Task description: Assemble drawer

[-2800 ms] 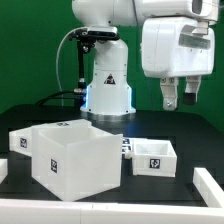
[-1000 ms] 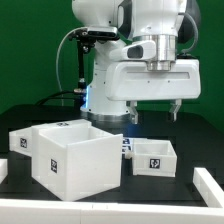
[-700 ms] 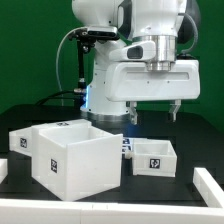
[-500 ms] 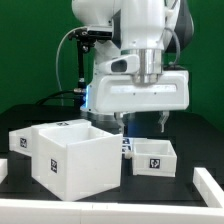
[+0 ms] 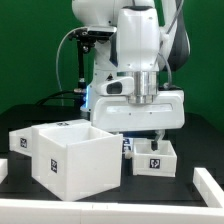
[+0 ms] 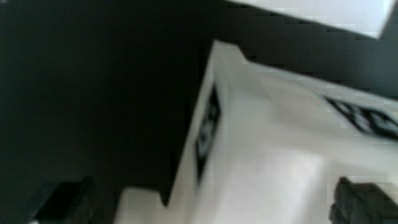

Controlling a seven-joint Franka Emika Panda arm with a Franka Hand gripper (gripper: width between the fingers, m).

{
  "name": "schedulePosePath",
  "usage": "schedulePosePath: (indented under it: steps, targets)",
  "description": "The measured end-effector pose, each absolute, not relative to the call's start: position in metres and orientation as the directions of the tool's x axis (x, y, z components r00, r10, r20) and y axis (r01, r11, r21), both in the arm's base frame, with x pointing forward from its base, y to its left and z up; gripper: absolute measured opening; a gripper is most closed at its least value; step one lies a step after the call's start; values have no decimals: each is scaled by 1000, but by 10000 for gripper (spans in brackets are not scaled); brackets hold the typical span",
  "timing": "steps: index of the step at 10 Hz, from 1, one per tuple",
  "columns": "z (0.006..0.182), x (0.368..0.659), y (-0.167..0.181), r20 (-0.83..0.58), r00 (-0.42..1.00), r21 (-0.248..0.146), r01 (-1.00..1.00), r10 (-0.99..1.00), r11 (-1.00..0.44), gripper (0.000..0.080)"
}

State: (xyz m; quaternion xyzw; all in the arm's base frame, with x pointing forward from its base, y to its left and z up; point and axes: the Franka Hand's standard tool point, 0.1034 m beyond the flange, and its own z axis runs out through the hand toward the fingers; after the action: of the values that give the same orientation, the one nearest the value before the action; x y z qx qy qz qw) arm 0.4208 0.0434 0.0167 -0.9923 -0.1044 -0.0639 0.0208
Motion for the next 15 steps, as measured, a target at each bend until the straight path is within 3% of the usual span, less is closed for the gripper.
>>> schedulePosePath:
  steps: [1, 2, 4, 5, 6, 7, 8, 13, 15]
  targets:
    - [17, 421, 44, 132, 970, -28, 211, 205, -977, 591]
    - [17, 421, 44, 132, 970, -28, 211, 205, -977, 591]
    - [17, 421, 44, 131, 970, -28, 211, 205, -977, 318]
    - [17, 421, 44, 131, 970, -28, 211, 205, -977, 318]
    - [17, 421, 44, 131, 970, -28, 211, 206, -977, 133]
    - [17, 420, 45, 135, 969, -27, 213, 207, -977, 133]
    - [17, 415, 49, 142, 966, -25, 223, 217, -975, 36]
    - [17, 376, 62, 137, 960, -19, 251, 246, -968, 36]
    - [16, 380, 63, 163, 955, -14, 254, 248, -967, 36]
